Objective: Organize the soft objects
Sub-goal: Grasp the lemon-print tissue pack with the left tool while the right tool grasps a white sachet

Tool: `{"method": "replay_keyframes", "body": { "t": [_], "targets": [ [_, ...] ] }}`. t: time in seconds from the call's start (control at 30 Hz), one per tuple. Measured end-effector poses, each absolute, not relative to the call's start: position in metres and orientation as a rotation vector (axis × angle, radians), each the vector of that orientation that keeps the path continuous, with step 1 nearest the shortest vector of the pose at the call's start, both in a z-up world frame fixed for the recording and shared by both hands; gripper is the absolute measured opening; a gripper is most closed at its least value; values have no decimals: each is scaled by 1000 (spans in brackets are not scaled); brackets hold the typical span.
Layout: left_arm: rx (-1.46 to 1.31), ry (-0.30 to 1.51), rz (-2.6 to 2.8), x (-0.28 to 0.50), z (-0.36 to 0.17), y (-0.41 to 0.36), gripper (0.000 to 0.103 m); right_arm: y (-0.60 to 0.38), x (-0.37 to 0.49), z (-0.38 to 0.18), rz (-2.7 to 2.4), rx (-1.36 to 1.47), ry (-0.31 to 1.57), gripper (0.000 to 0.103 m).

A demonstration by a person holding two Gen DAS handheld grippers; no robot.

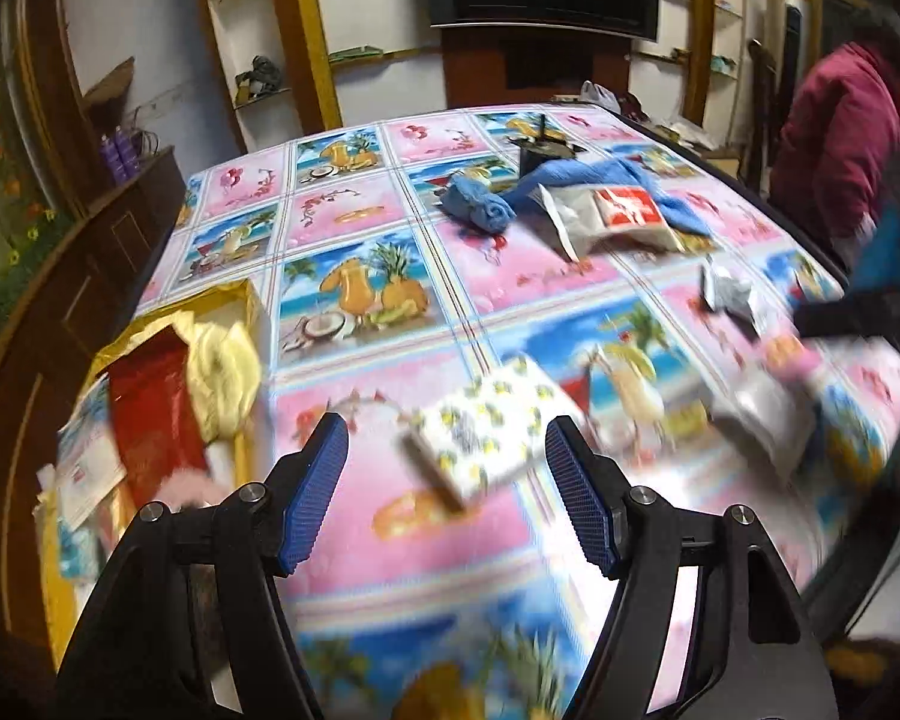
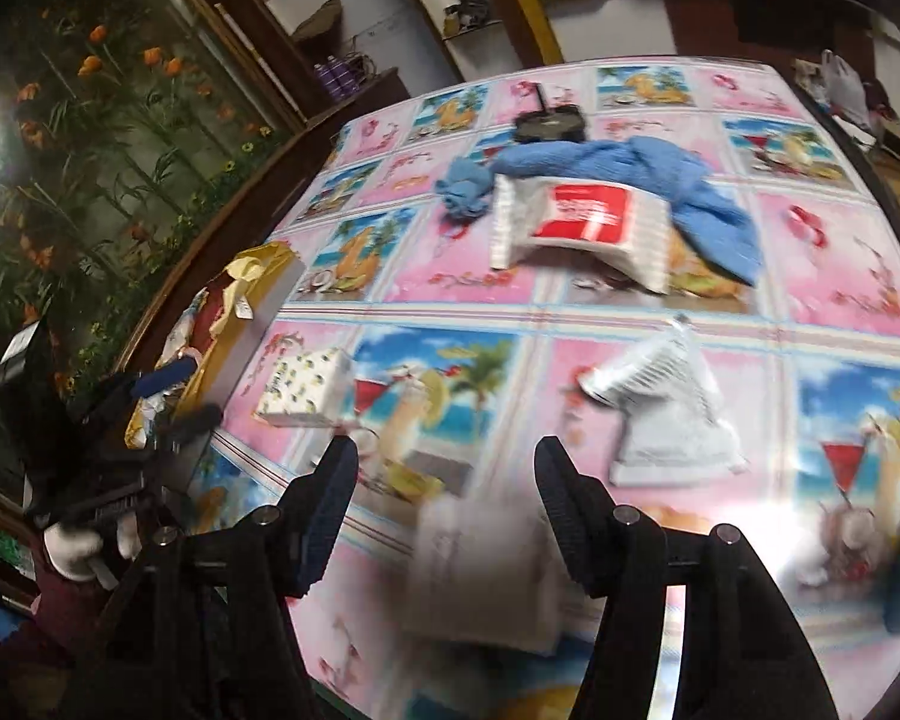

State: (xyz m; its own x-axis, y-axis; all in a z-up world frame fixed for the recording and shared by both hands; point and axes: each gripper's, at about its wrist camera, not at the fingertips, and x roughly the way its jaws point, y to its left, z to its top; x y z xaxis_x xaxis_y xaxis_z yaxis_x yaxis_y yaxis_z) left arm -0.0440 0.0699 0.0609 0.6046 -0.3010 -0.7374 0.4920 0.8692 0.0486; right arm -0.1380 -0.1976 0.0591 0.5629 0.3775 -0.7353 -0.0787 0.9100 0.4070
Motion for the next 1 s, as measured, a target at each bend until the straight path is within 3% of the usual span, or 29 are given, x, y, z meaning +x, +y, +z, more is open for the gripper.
{"method": "replay_keyframes", "body": {
  "t": [0.23,0.33,0.5,0.83,0.9,1.0],
  "targets": [
    [53,1059,-344,31,14,69,70,-213,-179,25,240,454,1036,62],
    [-80,1120,-395,30,11,83,71,-187,-170,17,298,424,1082,62],
    [-33,1180,-535,-5,16,70,71,-154,-130,18,356,333,1058,62],
    [-125,993,-494,-39,40,95,71,-154,-117,20,321,338,1057,62],
    [-35,952,-508,-38,43,86,71,-146,-112,19,312,304,1061,63],
    [212,845,-562,-40,45,59,71,-130,-104,21,314,202,1066,73]
  ]
}}
